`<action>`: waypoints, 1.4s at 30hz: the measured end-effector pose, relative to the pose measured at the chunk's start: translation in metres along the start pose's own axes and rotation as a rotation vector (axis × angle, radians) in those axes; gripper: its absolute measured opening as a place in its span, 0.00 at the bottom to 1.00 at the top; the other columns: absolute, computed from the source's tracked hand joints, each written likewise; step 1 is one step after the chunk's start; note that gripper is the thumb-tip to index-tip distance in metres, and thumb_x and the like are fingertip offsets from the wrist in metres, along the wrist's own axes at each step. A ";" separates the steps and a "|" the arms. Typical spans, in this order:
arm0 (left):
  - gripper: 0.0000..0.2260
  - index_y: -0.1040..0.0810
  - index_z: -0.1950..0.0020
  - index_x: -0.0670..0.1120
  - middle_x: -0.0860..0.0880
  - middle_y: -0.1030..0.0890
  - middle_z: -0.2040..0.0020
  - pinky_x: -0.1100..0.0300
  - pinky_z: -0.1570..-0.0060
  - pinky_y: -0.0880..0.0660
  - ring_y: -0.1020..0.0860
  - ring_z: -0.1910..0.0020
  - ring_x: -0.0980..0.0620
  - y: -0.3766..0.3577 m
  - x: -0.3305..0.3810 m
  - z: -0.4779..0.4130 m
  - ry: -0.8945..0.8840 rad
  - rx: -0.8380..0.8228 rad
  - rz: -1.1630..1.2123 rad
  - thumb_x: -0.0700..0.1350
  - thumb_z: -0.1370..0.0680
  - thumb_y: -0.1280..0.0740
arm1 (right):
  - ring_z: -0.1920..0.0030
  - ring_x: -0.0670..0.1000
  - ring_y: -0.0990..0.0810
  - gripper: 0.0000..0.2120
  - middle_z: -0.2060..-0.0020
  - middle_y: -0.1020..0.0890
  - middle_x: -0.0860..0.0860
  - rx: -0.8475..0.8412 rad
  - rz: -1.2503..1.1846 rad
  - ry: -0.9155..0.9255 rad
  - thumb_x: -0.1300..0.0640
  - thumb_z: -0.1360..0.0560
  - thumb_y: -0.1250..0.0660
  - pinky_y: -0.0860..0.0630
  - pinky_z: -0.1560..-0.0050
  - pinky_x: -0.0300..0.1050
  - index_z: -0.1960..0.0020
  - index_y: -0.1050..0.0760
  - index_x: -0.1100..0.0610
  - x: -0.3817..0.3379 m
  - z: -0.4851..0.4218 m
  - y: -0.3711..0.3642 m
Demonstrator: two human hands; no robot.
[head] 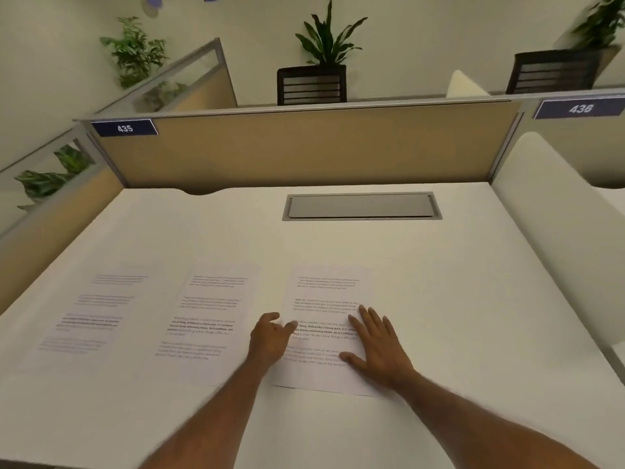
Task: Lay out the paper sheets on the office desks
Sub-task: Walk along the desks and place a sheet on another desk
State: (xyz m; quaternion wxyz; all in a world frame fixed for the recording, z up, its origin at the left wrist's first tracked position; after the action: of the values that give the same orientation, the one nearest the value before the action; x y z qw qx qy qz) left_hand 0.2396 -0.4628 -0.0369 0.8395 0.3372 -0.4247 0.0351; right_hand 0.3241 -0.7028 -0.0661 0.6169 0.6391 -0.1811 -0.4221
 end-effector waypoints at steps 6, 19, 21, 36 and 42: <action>0.25 0.26 0.32 0.41 0.42 0.22 0.35 0.52 0.37 0.26 0.23 0.38 0.43 0.004 0.006 -0.023 0.025 -0.060 0.059 0.49 0.25 0.27 | 0.21 0.51 0.62 0.43 0.20 0.60 0.49 -0.022 0.021 -0.045 0.26 0.26 0.51 0.65 0.22 0.51 0.20 0.56 0.48 0.000 0.008 0.001; 0.06 0.25 0.44 0.46 0.52 0.18 0.49 0.55 0.50 0.22 0.19 0.50 0.52 -0.024 0.059 0.007 -0.561 -0.359 -0.008 0.40 0.18 0.39 | 0.42 0.52 0.23 0.43 0.30 0.34 0.52 0.421 -0.507 -0.572 0.41 0.26 0.30 0.25 0.40 0.52 0.21 0.48 0.54 0.032 0.082 0.040; 0.05 0.25 0.45 0.46 0.50 0.18 0.50 0.53 0.50 0.22 0.19 0.50 0.50 -0.036 0.070 0.012 -0.589 -0.387 0.045 0.39 0.19 0.39 | 0.51 0.50 0.20 0.40 0.38 0.27 0.51 0.497 -0.705 -0.712 0.43 0.26 0.29 0.23 0.51 0.46 0.23 0.46 0.53 0.043 0.102 0.043; 0.07 0.25 0.49 0.51 0.51 0.17 0.51 0.60 0.57 0.25 0.18 0.52 0.50 -0.222 0.141 0.168 -0.647 -0.840 0.139 0.40 0.18 0.38 | 0.55 0.55 0.14 0.05 0.54 0.15 0.55 1.030 -1.049 -1.046 0.56 0.21 0.34 0.17 0.52 0.56 0.49 0.24 0.58 0.106 0.342 0.083; 0.05 0.25 0.44 0.48 0.51 0.17 0.52 0.61 0.59 0.24 0.18 0.54 0.53 -0.313 0.172 0.263 -0.740 -0.975 0.035 0.45 0.18 0.38 | 0.58 0.56 0.14 0.04 0.58 0.14 0.55 1.263 -1.088 -1.152 0.60 0.21 0.34 0.17 0.53 0.60 0.52 0.23 0.60 0.158 0.451 0.080</action>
State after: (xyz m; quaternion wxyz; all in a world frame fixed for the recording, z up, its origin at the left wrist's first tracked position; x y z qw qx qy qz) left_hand 0.2758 -0.9001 0.0301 0.6931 -0.1031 -0.6607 -0.2692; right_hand 0.0943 -1.1226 0.0120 -0.2912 0.5431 -0.3254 -0.7171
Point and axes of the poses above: each hand's wrist, its own z-axis away from the middle knuckle, its own y-axis out of the back of the hand, x = y × z, the point moved 9 cm from there along -z, towards the middle knuckle
